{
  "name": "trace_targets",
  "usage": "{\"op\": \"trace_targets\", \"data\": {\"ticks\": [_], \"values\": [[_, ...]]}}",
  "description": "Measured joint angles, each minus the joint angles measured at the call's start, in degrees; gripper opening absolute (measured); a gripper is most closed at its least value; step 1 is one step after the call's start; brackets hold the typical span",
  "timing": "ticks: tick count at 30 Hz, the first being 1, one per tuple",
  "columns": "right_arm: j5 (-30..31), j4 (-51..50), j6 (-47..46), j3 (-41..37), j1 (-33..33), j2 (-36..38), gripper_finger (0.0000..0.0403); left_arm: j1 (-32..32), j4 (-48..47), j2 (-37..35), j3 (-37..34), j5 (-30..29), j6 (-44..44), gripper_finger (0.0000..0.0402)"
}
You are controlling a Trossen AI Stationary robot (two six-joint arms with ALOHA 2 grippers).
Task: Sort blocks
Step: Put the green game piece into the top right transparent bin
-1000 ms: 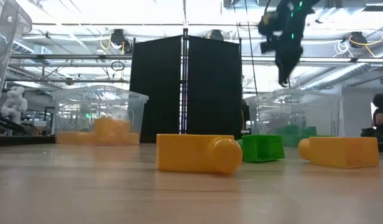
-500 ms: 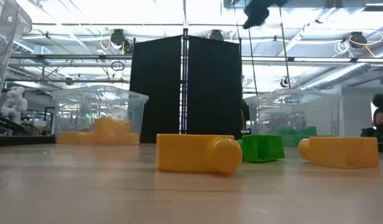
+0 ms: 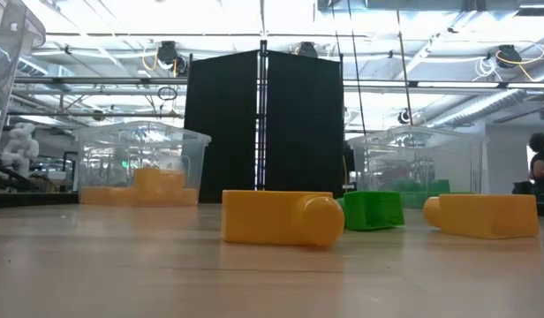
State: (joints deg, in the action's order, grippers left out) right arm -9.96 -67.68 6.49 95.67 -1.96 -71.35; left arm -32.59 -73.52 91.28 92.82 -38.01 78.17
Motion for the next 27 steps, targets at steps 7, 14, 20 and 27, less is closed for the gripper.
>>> {"op": "trace_targets", "data": {"ticks": [7, 14, 20, 27], "values": [[8.8, -3.5, -5.6, 1.5, 0.2, 9.7, 0.0368, 14.5, 22.8, 6.5, -0.3, 5.3, -25.1, 0.0247], [11.9, -5.7, -10.5, 1.6, 0.2, 16.0, 0.0368, 22.0, 41.9, 18.4, -0.3, 21.8, -38.2, 0.0247], [12.8, -7.8, -11.9, 1.6, 0.2, 18.1, 0.0368, 23.2, 42.6, 26.8, -0.4, 25.9, -38.2, 0.0247], [13.4, -9.2, -11.4, 1.5, 0.2, 18.6, 0.0368, 22.8, 47.8, 32.6, -0.4, 25.7, -38.1, 0.0247]]}}
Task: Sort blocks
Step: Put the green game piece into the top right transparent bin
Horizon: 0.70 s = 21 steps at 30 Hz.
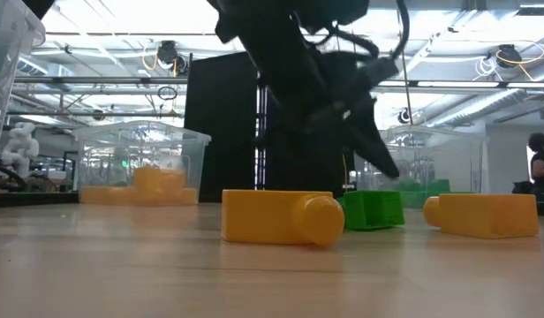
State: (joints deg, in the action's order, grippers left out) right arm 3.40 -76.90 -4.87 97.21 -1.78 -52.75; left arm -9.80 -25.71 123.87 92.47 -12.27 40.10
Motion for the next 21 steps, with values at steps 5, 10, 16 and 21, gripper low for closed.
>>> {"op": "trace_targets", "data": {"ticks": [5, 10, 16, 21], "values": [[0.0, -0.2, 0.2, 0.0, 0.0, 0.0, 0.0368, -1.1, -0.3, 2.2, 0.0, 0.2, 0.0, 0.0247], [0.0, -0.2, 0.6, 0.0, 0.0, 0.0, 0.0368, -2.0, -0.5, 3.1, 0.0, 0.7, -0.3, 0.0247], [1.1, -0.4, 0.8, 0.0, 0.0, 0.0, 0.0368, -2.4, -3.5, 4.2, 0.2, -0.5, -0.1, 0.019], [3.1, -1.6, -0.2, 0.0, 0.0, 0.0, 0.0368, -2.3, -2.3, 4.8, 0.3, -2.8, -1.6, 0.0078]]}}
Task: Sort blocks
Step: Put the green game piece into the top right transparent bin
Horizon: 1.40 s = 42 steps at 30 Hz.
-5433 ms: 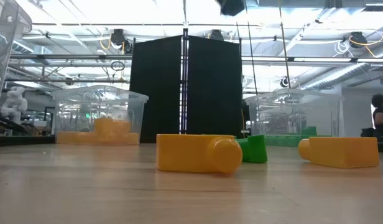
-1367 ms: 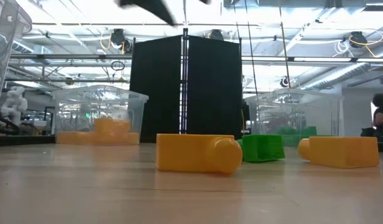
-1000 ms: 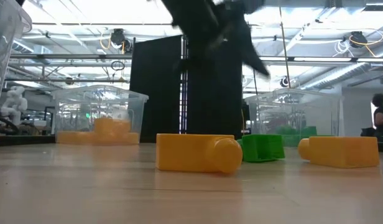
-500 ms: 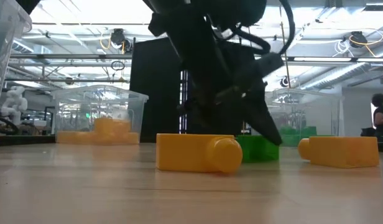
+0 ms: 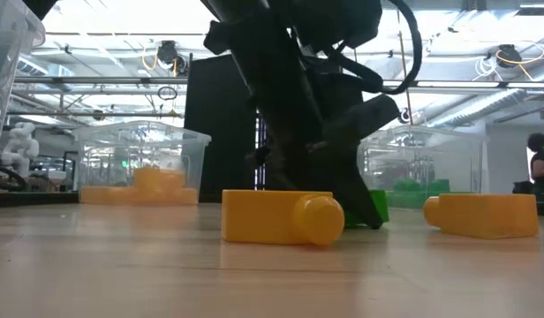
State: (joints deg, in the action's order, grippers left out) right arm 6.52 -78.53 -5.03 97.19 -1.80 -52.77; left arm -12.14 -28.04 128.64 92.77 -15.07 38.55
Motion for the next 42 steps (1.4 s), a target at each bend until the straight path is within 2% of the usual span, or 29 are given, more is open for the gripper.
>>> {"op": "trace_targets", "data": {"ticks": [9, 15, 21, 25, 32, 36, 42], "values": [[-0.3, 0.0, -2.1, 0.0, 0.0, 0.3, 0.0368, 2.5, 2.7, 0.3, 3.0, -0.8, -3.2, 0.0078], [-0.4, -0.3, -2.8, 0.0, 0.0, 0.7, 0.0368, 5.9, 3.3, 0.2, 11.3, -1.9, -9.6, 0.0078], [-0.6, -0.2, -2.9, 0.5, 0.0, 2.0, 0.0368, 11.0, 3.7, 0.2, 21.4, -6.2, -19.7, 0.0078], [-0.5, -0.2, -3.1, 1.6, 0.0, 2.8, 0.0368, 15.0, 7.3, 0.0, 25.5, -6.9, -24.4, 0.0078], [-0.5, -0.2, -3.1, 3.2, 0.0, 4.2, 0.0368, 21.0, 17.8, 0.2, 27.1, -6.2, -25.8, 0.0078], [-0.2, -0.2, -2.7, 3.3, 0.0, 4.8, 0.0368, 23.9, 25.5, 2.0, 27.2, -3.5, -25.4, 0.0078], [0.0, -0.7, -1.7, 3.3, 0.0, 5.4, 0.0368, 25.9, 28.2, 4.6, 27.2, -1.8, -22.8, 0.0078]]}}
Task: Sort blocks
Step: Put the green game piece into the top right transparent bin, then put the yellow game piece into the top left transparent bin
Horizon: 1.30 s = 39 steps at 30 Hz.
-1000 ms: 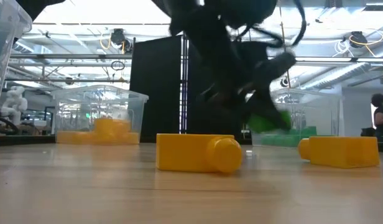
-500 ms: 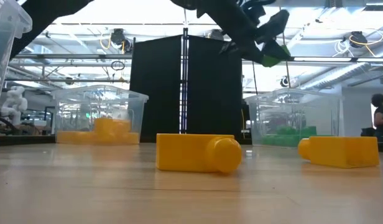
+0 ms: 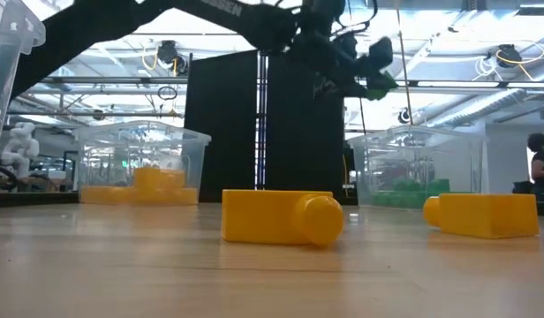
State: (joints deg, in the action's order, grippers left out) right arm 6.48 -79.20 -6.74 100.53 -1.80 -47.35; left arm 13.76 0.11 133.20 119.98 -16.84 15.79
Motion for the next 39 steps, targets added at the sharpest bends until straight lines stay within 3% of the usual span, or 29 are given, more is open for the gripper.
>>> {"op": "trace_targets", "data": {"ticks": [12, 19, 23, 26, 31, 34, 39], "values": [[-0.1, 0.0, -0.1, 0.0, 0.0, 0.1, 0.0368, 0.4, 6.1, 4.9, 0.0, 2.7, 0.4, 0.008], [-0.5, 0.0, -0.1, 0.0, 0.0, 0.1, 0.0368, 0.5, 8.9, 4.9, 0.0, -1.8, 0.3, 0.0219], [-0.5, 0.0, -0.3, 0.0, 0.0, 0.1, 0.0368, 0.7, 8.3, 4.9, 0.0, -1.9, 0.5, 0.0268], [-0.6, 0.0, -1.1, 0.0, 0.0, 0.1, 0.0368, 0.0, 2.8, 3.2, -0.1, 3.2, 0.8, 0.0276], [-0.6, -1.5, -1.3, 0.0, 0.0, 0.1, 0.0368, -5.6, -17.2, -6.1, 0.1, 13.1, -10.5, 0.0266], [-0.6, -1.5, -1.0, 0.0, 0.0, 0.1, 0.0368, -9.8, -28.3, -9.9, 0.2, 13.5, -11.5, 0.026], [-0.6, -1.5, -1.2, 0.0, 0.0, 0.1, 0.0368, -16.5, -35.9, -10.0, -1.0, 12.1, -10.2, 0.0259]]}}
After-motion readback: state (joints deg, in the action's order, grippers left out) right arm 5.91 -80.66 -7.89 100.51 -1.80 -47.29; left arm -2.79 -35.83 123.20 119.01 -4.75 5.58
